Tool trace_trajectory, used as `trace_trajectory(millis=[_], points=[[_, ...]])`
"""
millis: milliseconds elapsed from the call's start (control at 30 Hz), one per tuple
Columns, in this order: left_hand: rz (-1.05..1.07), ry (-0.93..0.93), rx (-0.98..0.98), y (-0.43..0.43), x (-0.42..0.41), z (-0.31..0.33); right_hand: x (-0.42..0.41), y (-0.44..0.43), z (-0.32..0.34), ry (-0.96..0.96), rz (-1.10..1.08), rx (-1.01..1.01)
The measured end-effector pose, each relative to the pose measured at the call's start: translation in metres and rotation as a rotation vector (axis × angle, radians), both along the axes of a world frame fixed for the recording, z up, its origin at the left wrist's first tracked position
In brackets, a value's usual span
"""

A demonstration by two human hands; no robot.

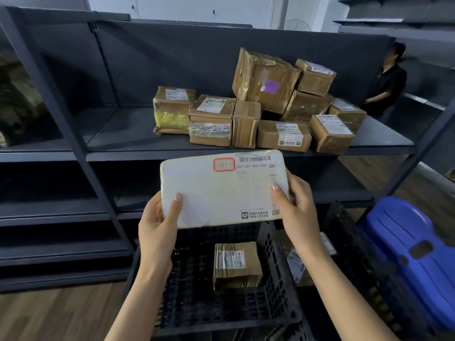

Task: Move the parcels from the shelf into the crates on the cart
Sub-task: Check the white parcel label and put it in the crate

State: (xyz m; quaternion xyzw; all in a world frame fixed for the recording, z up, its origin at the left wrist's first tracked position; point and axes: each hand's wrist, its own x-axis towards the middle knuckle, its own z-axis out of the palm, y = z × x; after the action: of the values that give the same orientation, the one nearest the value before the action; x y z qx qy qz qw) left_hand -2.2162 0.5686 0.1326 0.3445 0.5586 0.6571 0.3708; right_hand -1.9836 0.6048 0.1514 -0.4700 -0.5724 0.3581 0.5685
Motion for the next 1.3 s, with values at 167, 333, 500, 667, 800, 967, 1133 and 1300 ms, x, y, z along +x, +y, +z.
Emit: trace_trajectory(millis=[167, 333, 500, 667, 800, 967, 1133, 1300], points=[[-0.006, 0.073, -0.171, 0.002, -0.003, -0.036, 0.0, 0.001, -0.039, -0.134, -0.05, -0.163], [0.015, 0.192, -0.342, 0.009, 0.001, -0.079, 0.002, -0.001, -0.082, -0.179, -0.044, -0.317], [-0.034, 0.362, -0.54, 0.011, 0.008, -0.13, 0.017, -0.004, -0.129, -0.344, -0.032, -0.424], [-0.179, 0.49, -0.7, 0.008, 0.015, -0.173, 0.03, -0.009, -0.174, -0.51, -0.019, -0.545], [-0.255, 0.51, -0.771, 0.005, 0.019, -0.2, 0.036, -0.011, -0.206, -0.589, -0.022, -0.647], [-0.306, 0.66, -0.815, 0.007, 0.017, -0.231, 0.037, -0.011, -0.24, -0.671, -0.02, -0.688], [-0.357, 0.738, -0.846, 0.001, 0.018, -0.261, 0.037, -0.011, -0.268, -0.749, -0.012, -0.736], [-0.482, 0.772, -0.873, -0.001, 0.02, -0.28, 0.037, -0.01, -0.289, -0.857, 0.017, -0.777]])
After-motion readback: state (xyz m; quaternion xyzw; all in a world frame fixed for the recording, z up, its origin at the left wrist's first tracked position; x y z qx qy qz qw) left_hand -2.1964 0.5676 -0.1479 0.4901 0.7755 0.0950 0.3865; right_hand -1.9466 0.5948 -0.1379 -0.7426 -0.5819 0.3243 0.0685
